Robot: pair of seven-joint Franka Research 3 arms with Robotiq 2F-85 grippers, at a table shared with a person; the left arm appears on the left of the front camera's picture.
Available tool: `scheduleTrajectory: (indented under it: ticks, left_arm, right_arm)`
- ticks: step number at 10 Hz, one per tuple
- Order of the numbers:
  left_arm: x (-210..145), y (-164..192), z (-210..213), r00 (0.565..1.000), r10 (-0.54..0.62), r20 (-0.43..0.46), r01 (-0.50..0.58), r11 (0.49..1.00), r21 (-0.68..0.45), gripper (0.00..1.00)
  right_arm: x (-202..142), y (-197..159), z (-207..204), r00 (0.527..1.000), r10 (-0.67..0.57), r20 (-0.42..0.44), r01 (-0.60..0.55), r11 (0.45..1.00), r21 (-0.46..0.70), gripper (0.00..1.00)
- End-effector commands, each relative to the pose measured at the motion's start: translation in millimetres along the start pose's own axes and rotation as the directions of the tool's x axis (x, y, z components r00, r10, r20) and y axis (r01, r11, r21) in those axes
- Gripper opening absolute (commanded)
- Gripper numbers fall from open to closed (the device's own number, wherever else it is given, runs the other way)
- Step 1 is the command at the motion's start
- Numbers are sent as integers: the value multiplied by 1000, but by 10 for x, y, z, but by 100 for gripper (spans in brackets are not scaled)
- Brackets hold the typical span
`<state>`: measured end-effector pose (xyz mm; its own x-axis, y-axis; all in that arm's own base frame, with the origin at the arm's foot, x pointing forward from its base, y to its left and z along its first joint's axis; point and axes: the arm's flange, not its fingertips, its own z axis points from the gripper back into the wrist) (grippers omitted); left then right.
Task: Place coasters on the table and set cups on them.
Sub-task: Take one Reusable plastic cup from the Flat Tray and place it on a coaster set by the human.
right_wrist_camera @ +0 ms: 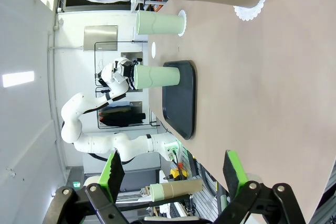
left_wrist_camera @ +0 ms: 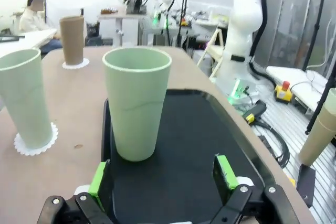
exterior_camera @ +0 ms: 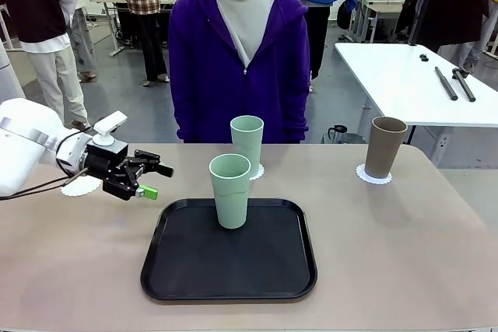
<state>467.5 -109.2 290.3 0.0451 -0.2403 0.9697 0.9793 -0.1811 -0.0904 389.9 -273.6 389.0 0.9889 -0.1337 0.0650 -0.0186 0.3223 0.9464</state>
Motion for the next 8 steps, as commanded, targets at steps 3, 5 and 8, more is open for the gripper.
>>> scheduleTrajectory:
  ticks: [3,5,8]
  left_arm:
    - [-175,191,-219,991,3,133,2,999,-42,100]
    - [-247,305,-416,993,6,119,-1,999,-48,100]
    - [-286,436,-719,995,0,95,3,999,-38,100]
  right_arm:
    - [8,14,7,1000,3,-7,-3,1000,5,100]
    - [8,14,7,1000,3,-7,-3,1000,5,100]
    - [8,14,7,1000,3,-7,-3,1000,5,100]
